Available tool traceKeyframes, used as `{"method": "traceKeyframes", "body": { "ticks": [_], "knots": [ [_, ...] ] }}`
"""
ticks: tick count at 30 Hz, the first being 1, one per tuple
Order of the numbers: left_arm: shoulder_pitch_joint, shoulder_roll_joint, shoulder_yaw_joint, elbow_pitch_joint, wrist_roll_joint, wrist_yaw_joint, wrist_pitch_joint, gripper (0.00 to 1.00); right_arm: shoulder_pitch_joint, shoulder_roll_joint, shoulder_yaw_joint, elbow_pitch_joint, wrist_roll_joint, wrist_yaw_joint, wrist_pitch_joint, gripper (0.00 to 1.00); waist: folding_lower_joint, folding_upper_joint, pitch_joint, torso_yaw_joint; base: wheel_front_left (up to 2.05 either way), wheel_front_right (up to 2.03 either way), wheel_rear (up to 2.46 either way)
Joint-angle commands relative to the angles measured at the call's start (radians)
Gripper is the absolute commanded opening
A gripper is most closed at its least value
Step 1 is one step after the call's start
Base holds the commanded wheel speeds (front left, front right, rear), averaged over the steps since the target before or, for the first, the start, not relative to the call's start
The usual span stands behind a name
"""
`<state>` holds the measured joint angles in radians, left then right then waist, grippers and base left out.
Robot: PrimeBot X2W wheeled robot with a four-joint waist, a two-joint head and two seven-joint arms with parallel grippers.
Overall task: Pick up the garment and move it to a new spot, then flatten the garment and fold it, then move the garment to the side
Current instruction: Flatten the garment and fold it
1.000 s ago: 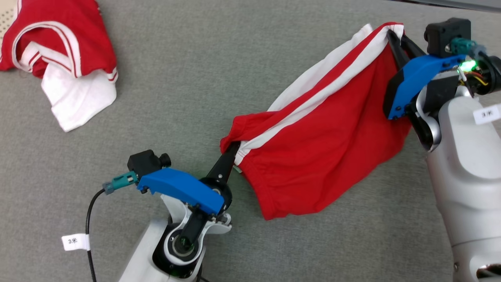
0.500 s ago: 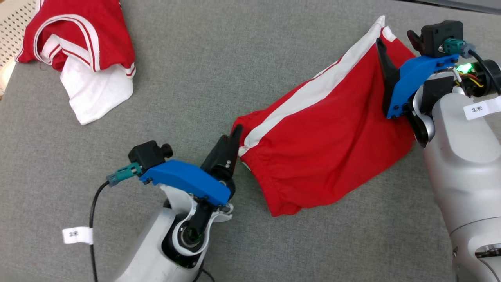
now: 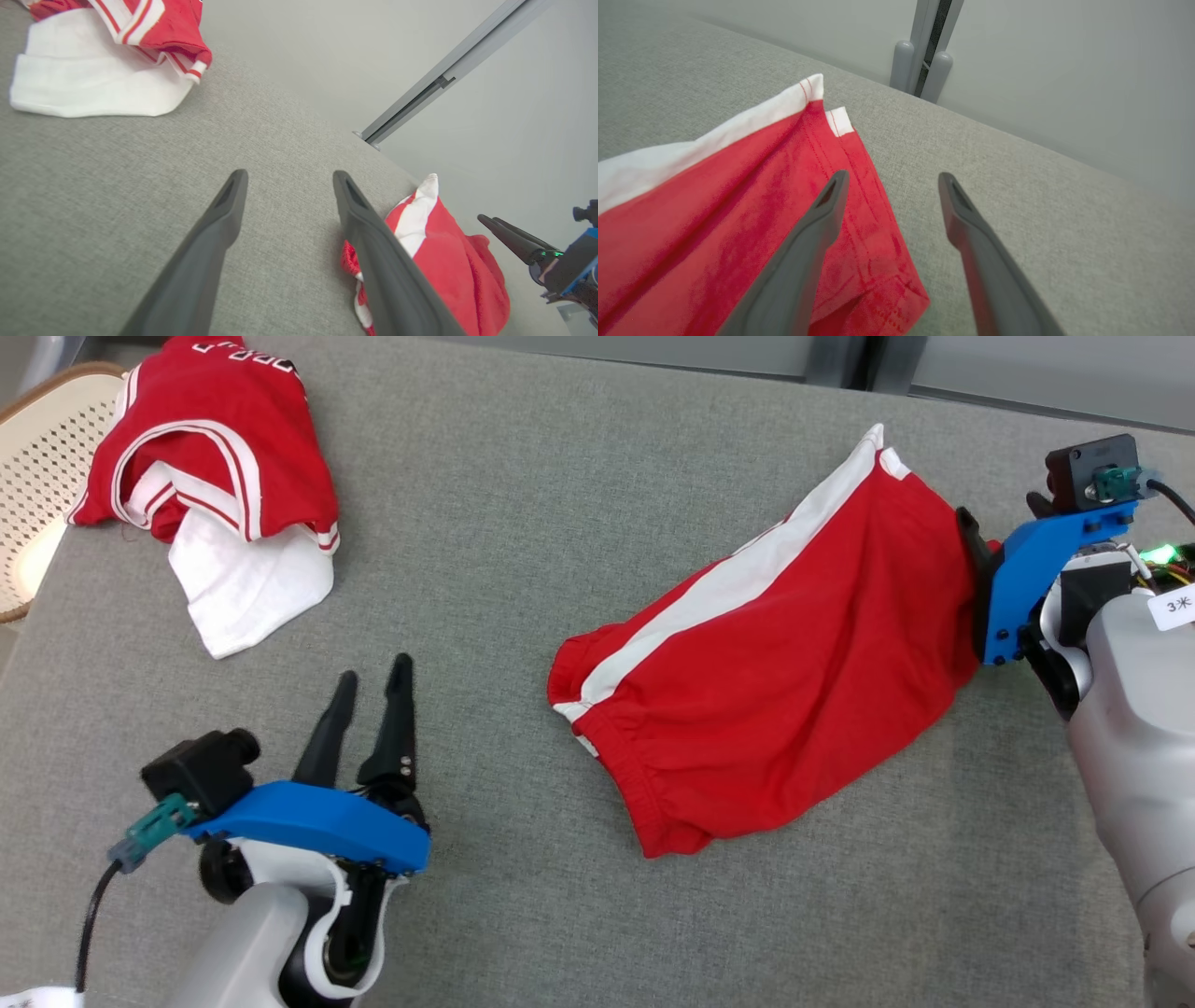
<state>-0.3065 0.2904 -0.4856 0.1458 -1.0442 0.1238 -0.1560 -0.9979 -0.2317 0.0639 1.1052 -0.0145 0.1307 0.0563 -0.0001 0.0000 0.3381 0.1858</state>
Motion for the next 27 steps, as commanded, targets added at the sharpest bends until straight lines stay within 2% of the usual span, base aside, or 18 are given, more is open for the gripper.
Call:
{"method": "traceKeyframes", "body": {
  "ticks": [1,8,9,10,11,13,20,27],
  "knots": [
    [0.015,0.024,0.018,0.006,0.025,0.021,-0.026,1.00,0.011,-0.011,0.009,0.021,0.019,0.000,0.025,1.00,0.0001,0.0000,0.008,0.006,0.00,0.00,0.00],
    [0.049,0.058,0.066,0.014,0.063,0.065,-0.074,1.00,0.024,-0.015,0.035,0.070,0.074,0.000,0.100,1.00,0.0001,0.0000,0.024,0.017,0.00,0.00,0.00],
    [0.054,0.061,0.070,0.013,0.070,0.071,-0.078,1.00,0.027,-0.010,0.040,0.078,0.087,0.000,0.112,0.81,0.0001,0.0000,0.025,0.019,0.00,0.00,0.00],
    [0.058,0.063,0.074,0.013,0.073,0.077,-0.082,1.00,0.030,-0.004,0.045,0.084,0.098,0.000,0.123,0.45,0.0001,0.0000,0.024,0.019,0.00,0.00,0.00],
    [0.061,0.062,0.076,0.011,0.077,0.078,-0.085,1.00,0.033,0.001,0.050,0.089,0.110,0.000,0.132,0.33,0.0001,0.0000,0.023,0.019,0.00,0.00,0.00],
    [0.067,0.060,0.077,0.006,0.084,0.081,-0.088,1.00,0.038,0.003,0.058,0.085,0.134,0.000,0.134,0.00,0.0001,0.0000,0.021,0.019,0.00,0.00,0.00],
    [0.058,0.062,0.070,0.003,0.129,0.083,-0.098,1.00,0.050,-0.002,0.057,0.033,0.194,0.000,0.016,0.00,0.0001,0.0000,-0.007,-0.015,0.00,0.00,0.00],
    [0.052,0.073,0.063,0.041,0.179,0.080,-0.105,1.00,0.149,-0.001,0.030,0.004,0.276,0.000,-0.111,0.00,0.0001,0.0000,-0.078,-0.098,0.00,0.00,0.00]
  ]
}}
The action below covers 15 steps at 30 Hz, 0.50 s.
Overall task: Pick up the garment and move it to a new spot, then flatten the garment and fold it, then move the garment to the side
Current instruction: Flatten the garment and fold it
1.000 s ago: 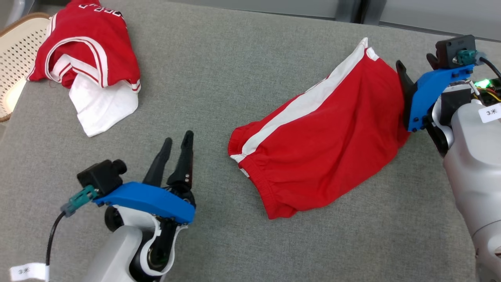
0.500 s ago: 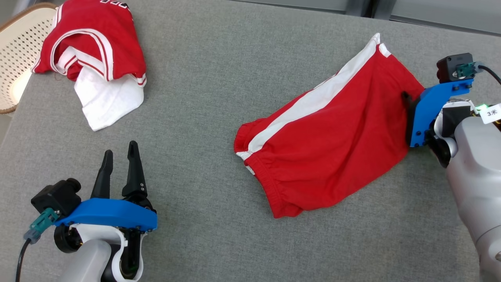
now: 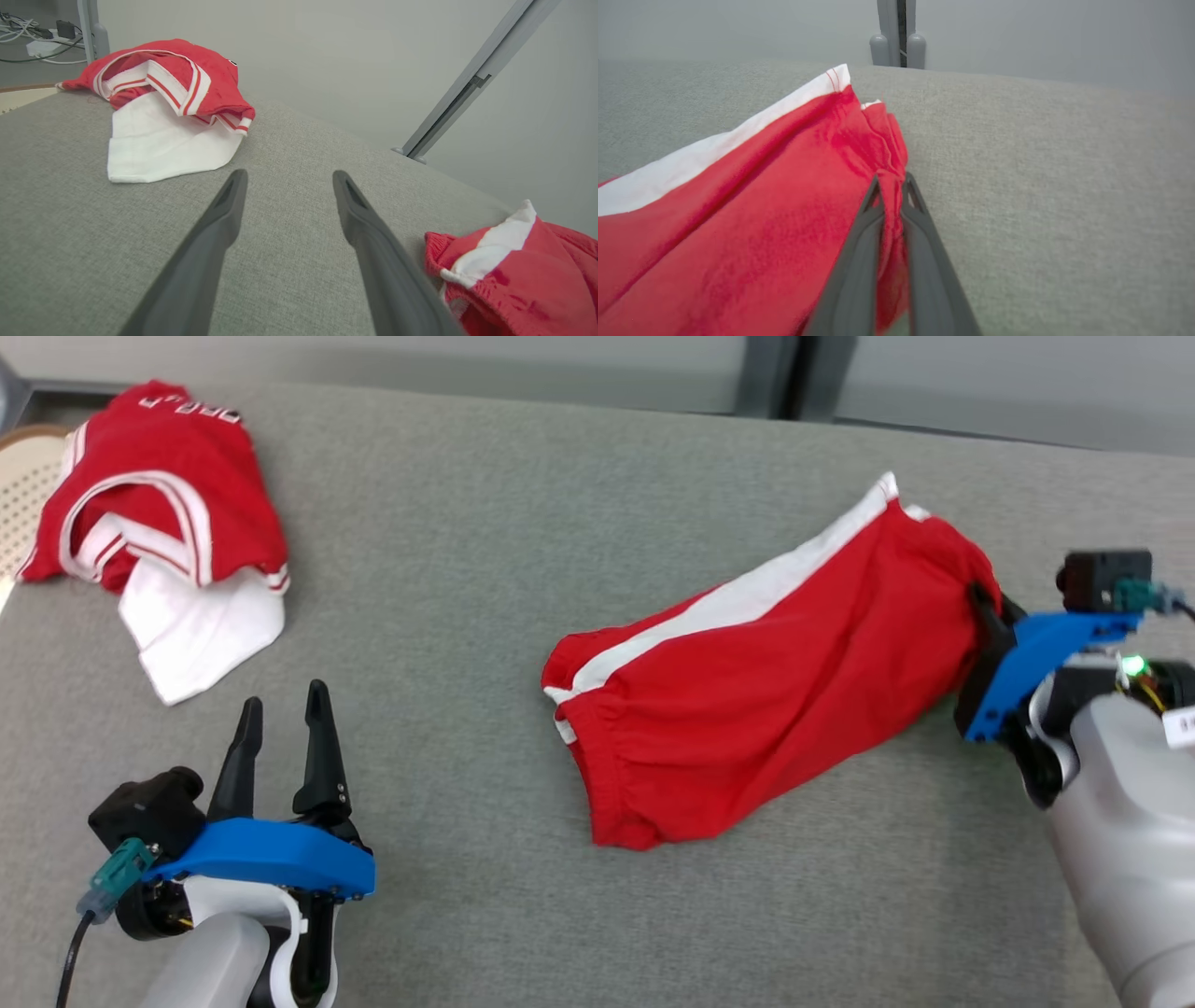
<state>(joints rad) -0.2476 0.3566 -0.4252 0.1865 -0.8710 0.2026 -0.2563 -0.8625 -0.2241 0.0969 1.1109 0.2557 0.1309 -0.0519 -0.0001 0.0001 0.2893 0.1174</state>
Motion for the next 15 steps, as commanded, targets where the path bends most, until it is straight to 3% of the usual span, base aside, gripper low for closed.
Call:
{"method": "traceKeyframes", "body": {
  "ticks": [1,9,15],
  "knots": [
    [-0.003,0.009,0.003,0.010,0.016,0.005,-0.004,1.00,0.035,-0.008,-0.007,-0.005,0.014,0.000,-0.022,0.00,0.0001,-0.0001,-0.042,-0.046,0.00,0.00,0.00],
    [0.047,-0.015,0.011,0.045,0.057,0.016,-0.009,1.00,0.224,0.015,-0.082,-0.059,0.099,0.000,-0.164,0.00,0.0001,-0.0001,-0.109,-0.146,0.00,0.00,0.00],
    [0.077,-0.041,-0.005,0.045,0.086,0.015,-0.009,1.00,0.315,0.042,-0.160,-0.127,0.111,0.000,-0.200,0.00,0.0001,-0.0001,-0.126,-0.165,0.00,0.00,0.00]
  ]
}}
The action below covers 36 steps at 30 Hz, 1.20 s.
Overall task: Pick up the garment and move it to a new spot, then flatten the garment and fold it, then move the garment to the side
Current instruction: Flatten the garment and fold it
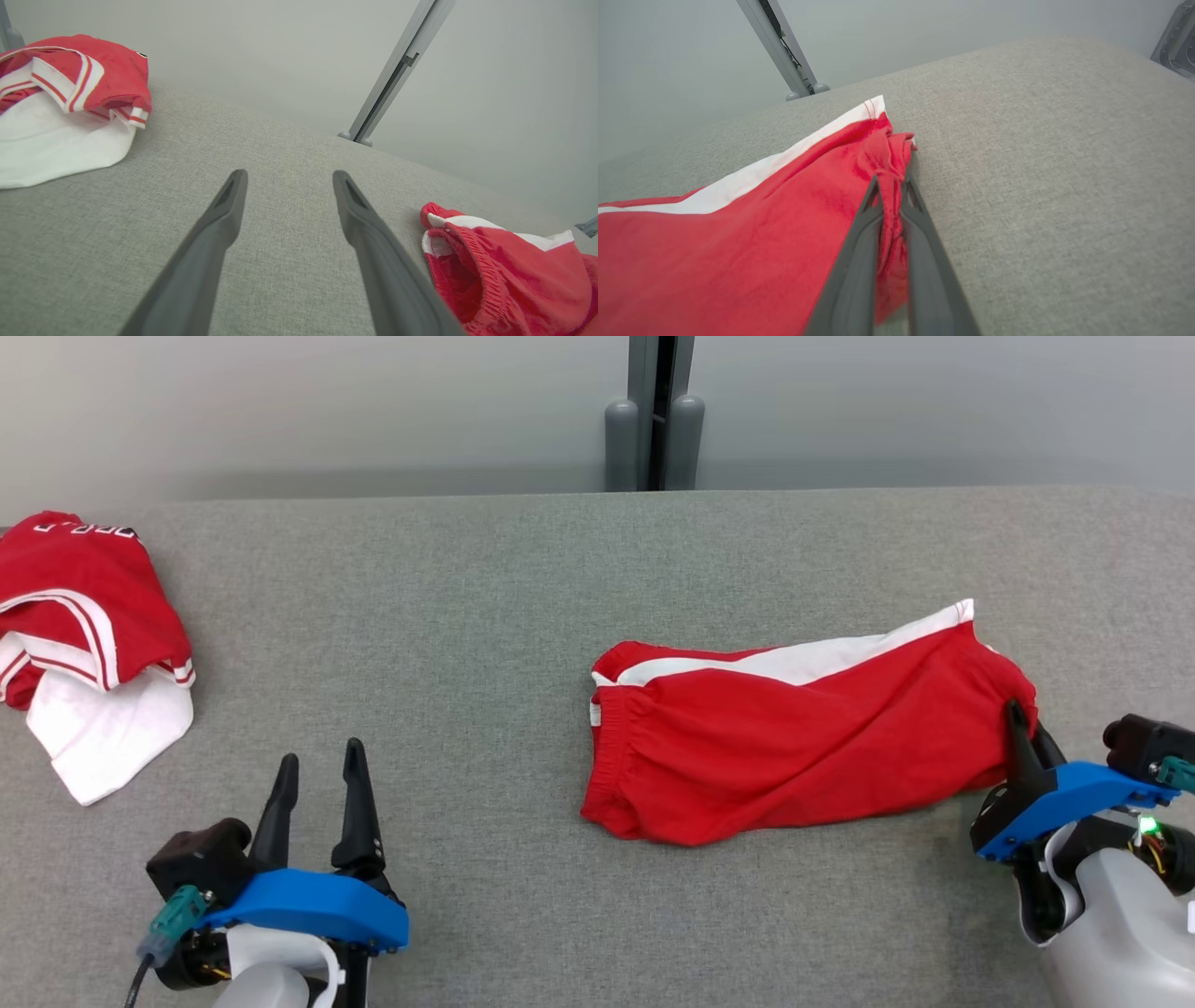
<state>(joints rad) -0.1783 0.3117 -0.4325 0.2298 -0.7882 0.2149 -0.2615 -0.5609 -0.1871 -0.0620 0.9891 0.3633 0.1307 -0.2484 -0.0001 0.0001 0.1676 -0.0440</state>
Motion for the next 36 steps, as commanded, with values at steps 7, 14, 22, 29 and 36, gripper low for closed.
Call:
{"method": "traceKeyframes", "body": {
  "ticks": [7,14,22,29,36],
  "knots": [
    [0.008,-0.023,-0.021,0.009,0.023,-0.011,-0.005,1.00,-0.001,0.056,-0.022,-0.043,-0.063,0.000,-0.001,0.00,0.0001,-0.0001,-0.006,0.023,0.00,0.00,0.00],
    [-0.005,-0.039,-0.022,0.012,0.032,-0.015,-0.005,1.00,-0.084,0.132,0.143,-0.109,-0.111,0.000,0.042,0.00,0.0001,-0.0001,-0.008,0.061,0.00,0.00,0.00],
    [-0.009,-0.060,-0.020,0.023,0.034,-0.027,-0.005,1.00,-0.065,0.132,0.561,-0.215,0.075,0.000,0.136,0.00,0.0001,-0.0001,-0.005,0.116,0.00,0.00,0.00],
    [0.008,-0.071,-0.007,0.033,0.038,-0.035,-0.005,1.00,-0.061,0.134,0.642,-0.178,0.089,0.000,0.161,0.00,0.0001,-0.0001,-0.010,0.133,0.00,0.00,0.00],
    [0.019,-0.078,-0.002,0.042,0.050,-0.040,-0.005,1.00,-0.051,0.134,0.663,-0.180,0.098,0.000,0.112,1.00,0.0001,-0.0001,-0.019,0.117,0.00,0.00,0.00]
  ]
}}
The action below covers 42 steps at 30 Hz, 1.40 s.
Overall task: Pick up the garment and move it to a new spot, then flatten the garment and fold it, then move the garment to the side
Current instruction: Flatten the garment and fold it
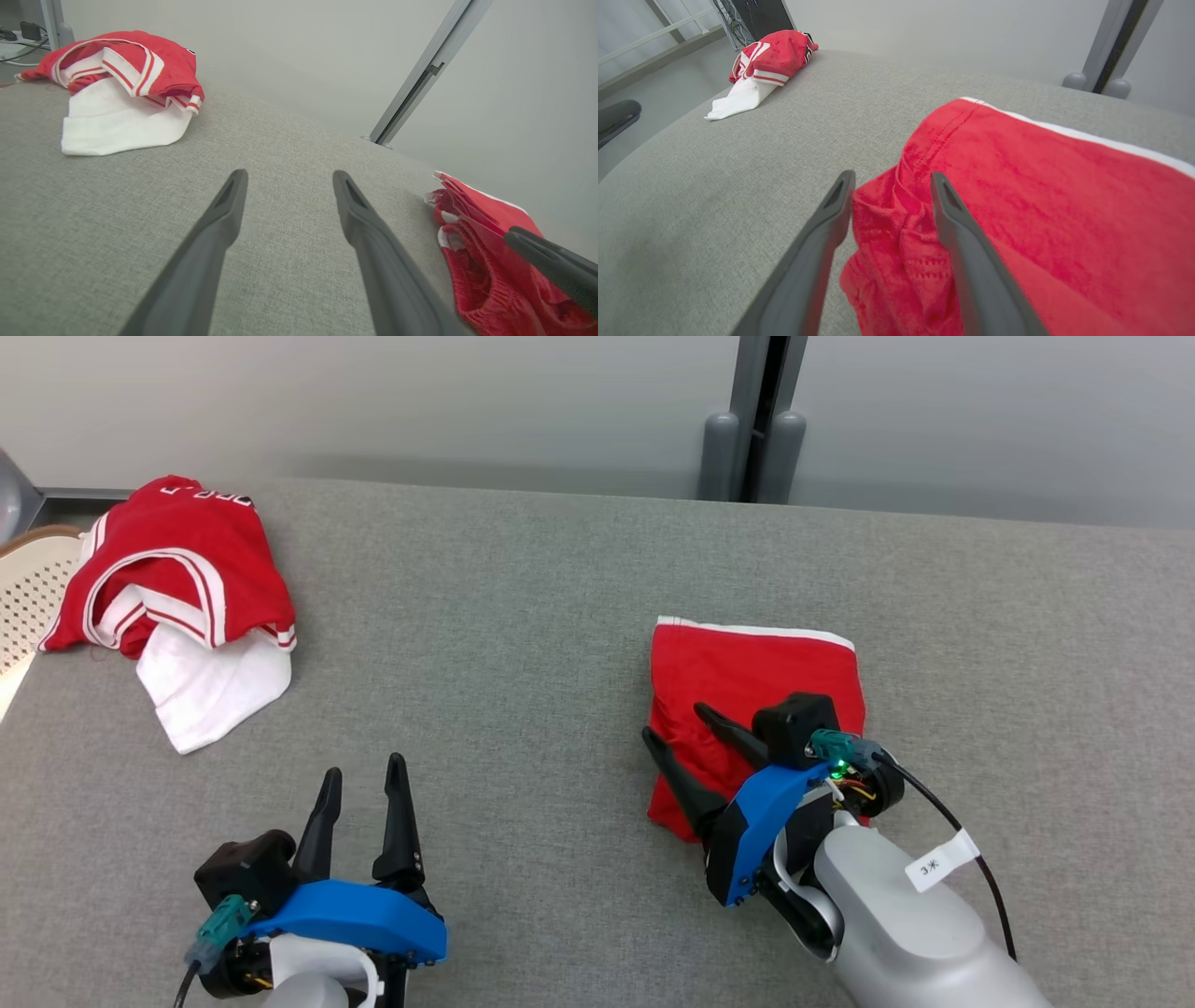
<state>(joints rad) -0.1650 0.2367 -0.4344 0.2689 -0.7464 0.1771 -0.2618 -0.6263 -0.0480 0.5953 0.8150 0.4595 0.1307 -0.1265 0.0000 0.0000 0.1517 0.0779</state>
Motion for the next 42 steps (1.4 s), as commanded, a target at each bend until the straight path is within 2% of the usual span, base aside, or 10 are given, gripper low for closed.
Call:
{"method": "traceKeyframes", "body": {
  "ticks": [1,7,10,14,15,16,17,23,33,42],
  "knots": [
    [0.007,-0.004,-0.002,0.004,0.011,-0.004,-0.005,1.00,0.018,-0.004,0.008,-0.009,0.005,0.000,-0.017,1.00,0.0000,0.0000,-0.005,-0.008,0.00,0.00,0.00],
    [0.012,-0.007,-0.009,0.011,0.019,-0.010,-0.005,1.00,0.033,-0.005,-0.020,-0.030,-0.008,0.000,-0.078,1.00,0.0000,0.0000,-0.018,-0.028,0.00,0.00,0.00],
    [0.017,-0.009,-0.010,0.013,0.026,-0.008,-0.005,1.00,0.040,-0.005,-0.114,-0.041,-0.047,0.000,-0.116,1.00,0.0000,0.0000,-0.026,-0.036,0.00,0.00,0.00],
    [0.019,-0.011,-0.014,0.011,0.030,-0.010,-0.005,1.00,0.032,-0.010,-0.251,-0.013,-0.226,0.000,-0.133,1.00,0.0000,0.0000,-0.022,-0.035,0.00,0.00,0.00],
    [0.017,-0.011,-0.016,0.011,0.031,-0.011,-0.004,1.00,0.033,-0.009,-0.270,-0.001,-0.264,0.000,-0.133,0.48,0.0000,0.0000,-0.019,-0.031,0.00,0.00,0.00],
    [0.010,-0.011,-0.016,0.014,0.033,-0.012,-0.004,1.00,0.028,-0.009,-0.289,0.026,-0.345,0.000,-0.126,0.20,0.0000,0.0000,-0.013,-0.021,0.00,0.00,0.00],
    [0.006,-0.010,-0.017,0.015,0.034,-0.013,-0.004,1.00,0.027,-0.008,-0.297,0.040,-0.370,0.000,-0.122,0.00,0.0000,0.0000,-0.010,-0.016,0.00,0.00,0.00],
    [-0.002,-0.008,-0.010,0.025,0.036,-0.011,-0.004,1.00,0.032,-0.003,-0.267,0.103,-0.443,0.000,-0.100,0.00,0.0000,0.0000,-0.003,0.011,0.00,0.00,0.00],
    [-0.006,-0.013,0.007,0.029,0.040,-0.016,-0.004,1.00,0.073,-0.004,0.004,0.055,-0.269,0.000,-0.065,0.00,0.0000,0.0000,0.008,0.029,0.00,0.00,0.00],
    [-0.012,-0.023,0.023,0.042,0.051,-0.025,-0.005,1.00,0.040,-0.004,0.085,0.065,-0.219,0.000,-0.073,0.00,0.0000,0.0000,0.011,0.009,0.00,0.00,0.00]
  ]
}}
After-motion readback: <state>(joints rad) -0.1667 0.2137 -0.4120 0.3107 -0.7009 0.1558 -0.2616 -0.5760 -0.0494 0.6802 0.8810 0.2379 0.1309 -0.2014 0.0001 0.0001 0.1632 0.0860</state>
